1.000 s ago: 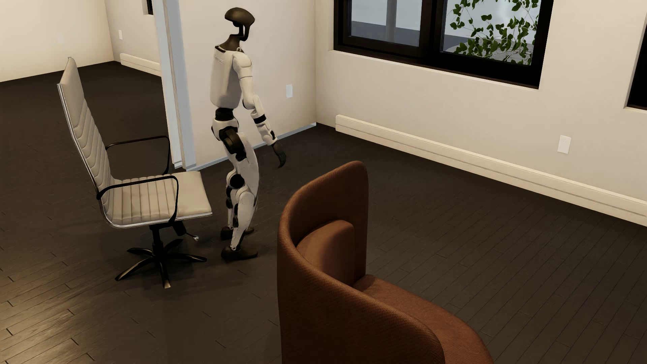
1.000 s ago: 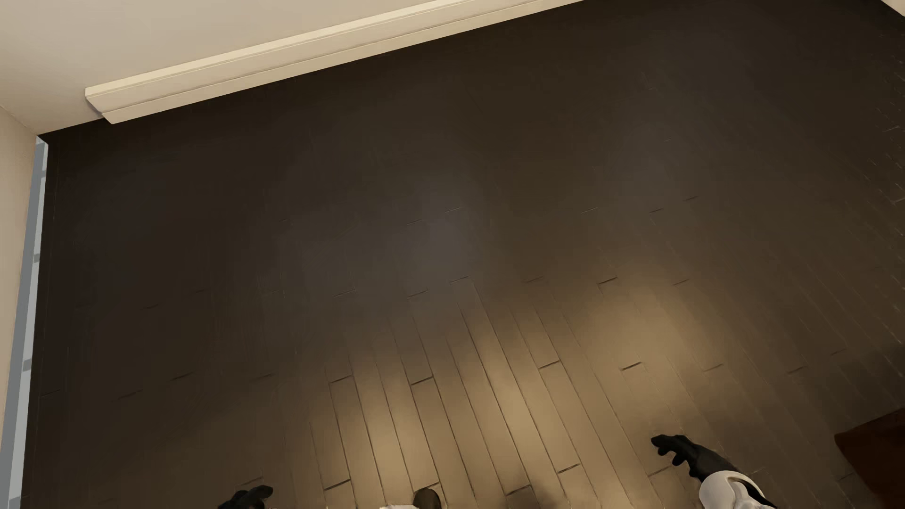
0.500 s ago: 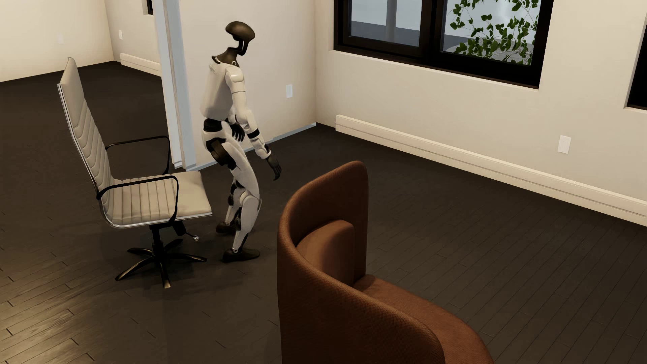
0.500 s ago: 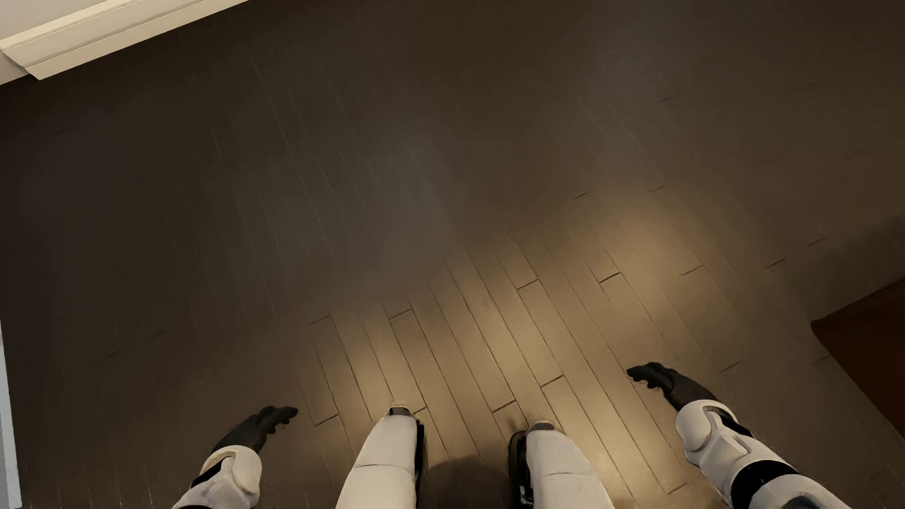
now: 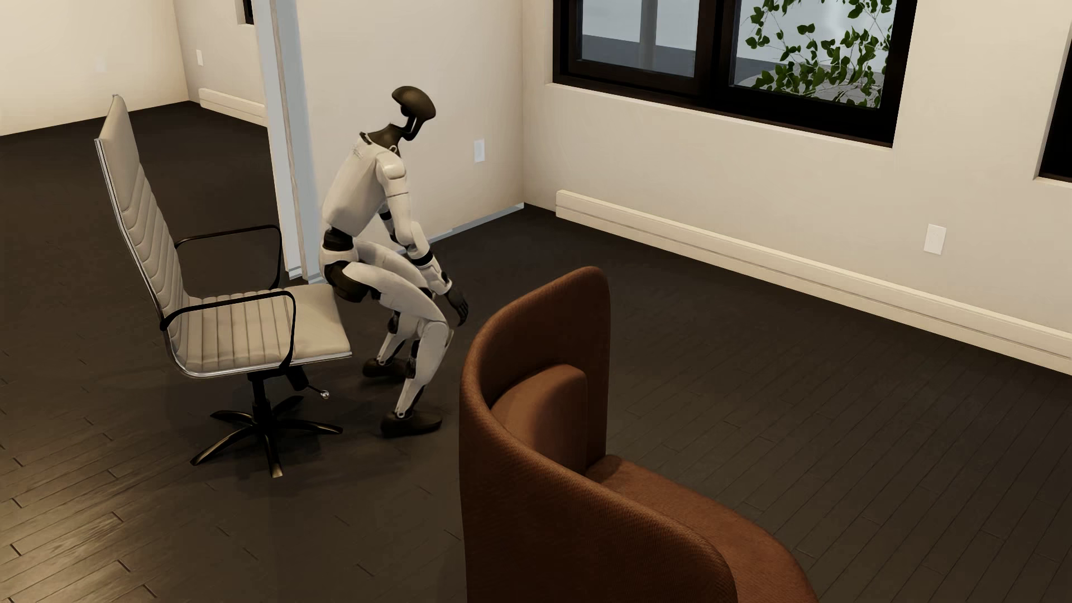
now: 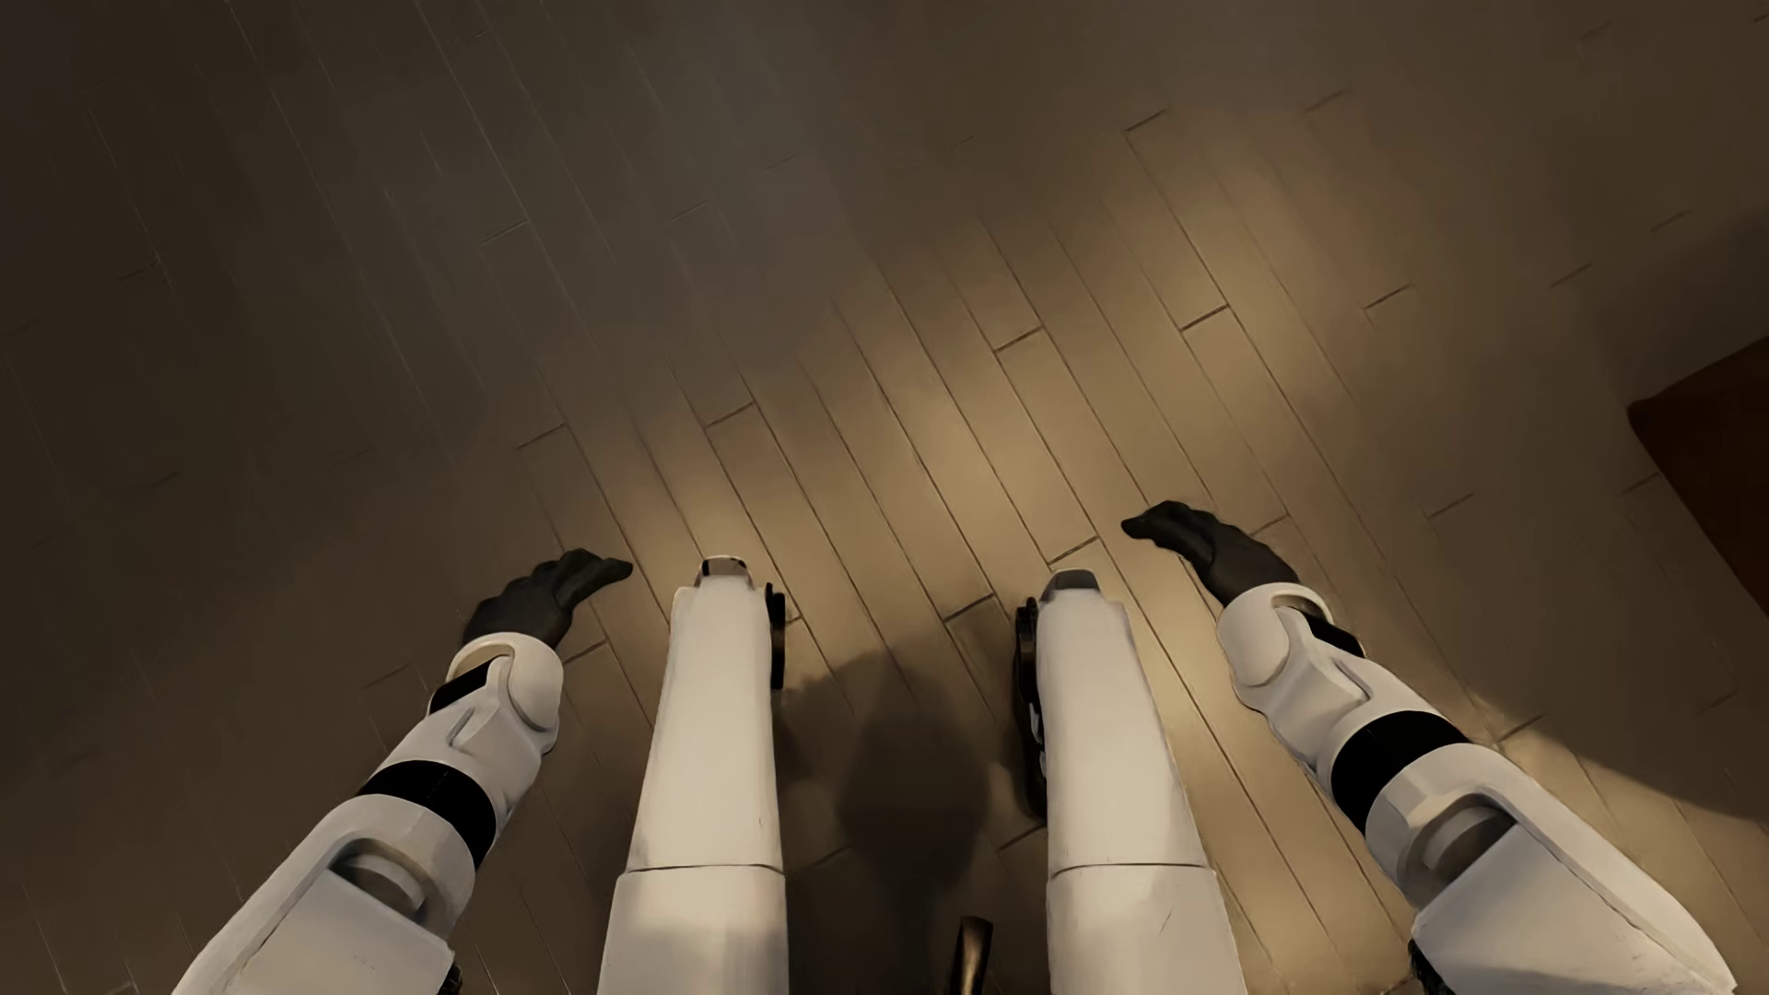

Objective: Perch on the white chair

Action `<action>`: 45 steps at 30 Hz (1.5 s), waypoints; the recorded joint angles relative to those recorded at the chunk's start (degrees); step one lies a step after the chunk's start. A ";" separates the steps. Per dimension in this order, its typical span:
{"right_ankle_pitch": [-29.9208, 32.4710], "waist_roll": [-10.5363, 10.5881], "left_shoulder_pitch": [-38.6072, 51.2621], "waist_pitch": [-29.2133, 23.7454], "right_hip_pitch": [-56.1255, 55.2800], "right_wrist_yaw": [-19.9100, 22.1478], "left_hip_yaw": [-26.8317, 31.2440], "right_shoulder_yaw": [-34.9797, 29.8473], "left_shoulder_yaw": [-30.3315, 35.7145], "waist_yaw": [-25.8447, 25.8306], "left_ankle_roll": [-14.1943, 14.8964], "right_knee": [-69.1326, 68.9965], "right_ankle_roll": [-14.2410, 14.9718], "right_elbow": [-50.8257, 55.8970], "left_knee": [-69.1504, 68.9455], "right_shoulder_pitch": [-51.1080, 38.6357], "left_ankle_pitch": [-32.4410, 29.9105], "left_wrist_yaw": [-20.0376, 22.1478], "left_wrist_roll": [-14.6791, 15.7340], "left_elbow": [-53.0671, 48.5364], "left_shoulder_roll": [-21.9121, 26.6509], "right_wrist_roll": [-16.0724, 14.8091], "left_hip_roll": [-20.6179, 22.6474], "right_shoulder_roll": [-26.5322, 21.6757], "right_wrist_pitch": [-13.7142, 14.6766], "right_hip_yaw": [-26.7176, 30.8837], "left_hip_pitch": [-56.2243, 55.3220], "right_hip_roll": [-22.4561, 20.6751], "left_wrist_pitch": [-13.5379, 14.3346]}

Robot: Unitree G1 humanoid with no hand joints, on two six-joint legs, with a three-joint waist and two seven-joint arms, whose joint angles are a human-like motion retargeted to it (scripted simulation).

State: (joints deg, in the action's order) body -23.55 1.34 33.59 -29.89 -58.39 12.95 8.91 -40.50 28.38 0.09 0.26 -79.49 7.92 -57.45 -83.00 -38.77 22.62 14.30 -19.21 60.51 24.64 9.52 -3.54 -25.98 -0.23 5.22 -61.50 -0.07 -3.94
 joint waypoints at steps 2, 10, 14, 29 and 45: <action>-0.75 -0.09 2.03 -1.04 -2.87 0.12 0.66 -0.79 0.87 -0.15 0.07 -2.97 0.15 0.67 -3.06 -1.69 0.99 0.08 -0.01 -0.09 0.11 0.24 -0.03 0.07 0.03 0.61 -2.76 -0.24 -0.13; -1.87 0.57 11.25 -5.81 -12.60 0.49 3.55 -3.79 4.30 -0.11 -1.36 -13.35 1.06 1.89 -13.76 -9.06 1.18 0.37 1.04 0.92 -0.32 0.59 1.46 0.45 -0.14 1.90 -12.89 -0.82 -1.01; -0.11 1.02 11.22 -6.86 -13.55 0.95 3.39 -4.09 4.25 -0.08 -1.40 -16.73 1.79 3.13 -17.07 -8.49 -0.32 0.09 0.61 0.92 -1.31 0.89 1.46 1.28 -0.23 2.21 -13.47 -0.21 -1.12; 3.43 0.41 1.40 -2.28 -9.38 -2.77 2.44 -1.89 0.76 0.11 -1.40 -24.21 -0.85 -2.04 -23.04 3.64 -1.76 -8.56 -0.24 -1.56 -4.64 0.17 1.97 3.94 -3.36 2.53 -8.40 0.79 -2.58; 4.38 0.29 -0.53 -0.97 -6.69 -3.59 2.14 1.98 -0.66 0.27 -1.89 -26.81 -1.78 -12.25 -25.51 6.44 -2.40 -8.10 6.01 12.49 -5.24 -7.11 2.40 4.56 -5.19 2.54 -5.86 0.56 -5.36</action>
State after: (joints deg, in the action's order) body -19.17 1.63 33.05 -30.87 -65.08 9.36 11.04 -38.52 27.71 0.36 -1.63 -106.31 6.14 -69.70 -108.50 -32.33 20.23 6.20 -13.20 73.01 19.40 2.41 -1.14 -21.42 -5.42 7.76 -67.36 0.49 -9.30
